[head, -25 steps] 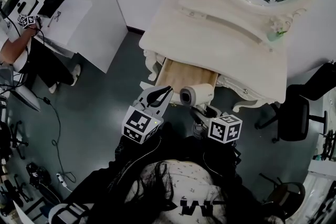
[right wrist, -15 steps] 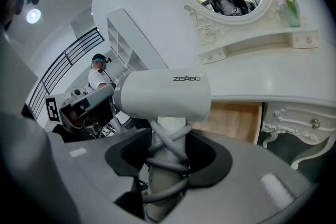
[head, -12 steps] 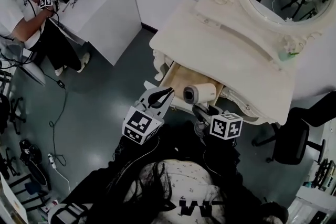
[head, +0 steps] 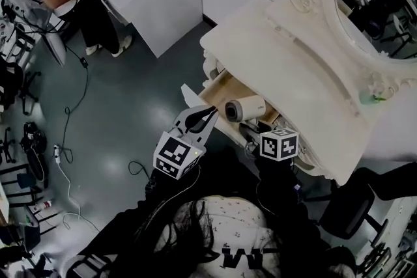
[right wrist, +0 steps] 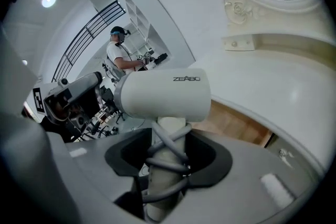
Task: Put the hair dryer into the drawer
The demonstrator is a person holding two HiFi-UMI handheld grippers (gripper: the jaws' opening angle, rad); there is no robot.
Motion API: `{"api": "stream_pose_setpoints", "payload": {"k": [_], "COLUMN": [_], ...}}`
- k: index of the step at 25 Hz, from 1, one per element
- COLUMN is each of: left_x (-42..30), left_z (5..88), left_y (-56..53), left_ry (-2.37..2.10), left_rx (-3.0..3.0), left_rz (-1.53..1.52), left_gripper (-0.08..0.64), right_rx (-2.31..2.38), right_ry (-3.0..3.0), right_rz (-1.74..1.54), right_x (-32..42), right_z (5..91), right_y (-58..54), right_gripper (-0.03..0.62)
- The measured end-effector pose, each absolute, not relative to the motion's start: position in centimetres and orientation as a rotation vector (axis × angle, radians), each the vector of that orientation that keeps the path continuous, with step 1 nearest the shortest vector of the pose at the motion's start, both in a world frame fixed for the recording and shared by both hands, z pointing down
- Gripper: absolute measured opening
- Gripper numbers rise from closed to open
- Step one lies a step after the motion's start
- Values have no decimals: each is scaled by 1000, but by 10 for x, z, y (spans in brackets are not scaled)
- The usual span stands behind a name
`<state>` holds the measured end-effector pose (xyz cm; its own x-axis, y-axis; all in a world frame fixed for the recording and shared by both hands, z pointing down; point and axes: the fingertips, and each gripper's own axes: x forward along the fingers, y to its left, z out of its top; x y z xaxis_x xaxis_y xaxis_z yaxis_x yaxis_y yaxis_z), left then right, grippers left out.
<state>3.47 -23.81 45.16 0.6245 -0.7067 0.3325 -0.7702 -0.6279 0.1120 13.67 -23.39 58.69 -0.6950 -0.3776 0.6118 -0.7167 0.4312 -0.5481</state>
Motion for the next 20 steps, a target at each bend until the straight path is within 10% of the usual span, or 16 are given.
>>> {"api": "stream_pose_setpoints", "payload": {"k": [20], "left_x": [10], "left_z": [452], "left_y": [-189], "left_ry": [-1602], "left_rx": [2362], "left_rz": [378], "left_gripper": [2], "right_rx": [473], "right_ry": [-2180], "right_rz": [1035], "right_x": [98], "right_z": [689], "right_y": [-277], "right_gripper": [207]}}
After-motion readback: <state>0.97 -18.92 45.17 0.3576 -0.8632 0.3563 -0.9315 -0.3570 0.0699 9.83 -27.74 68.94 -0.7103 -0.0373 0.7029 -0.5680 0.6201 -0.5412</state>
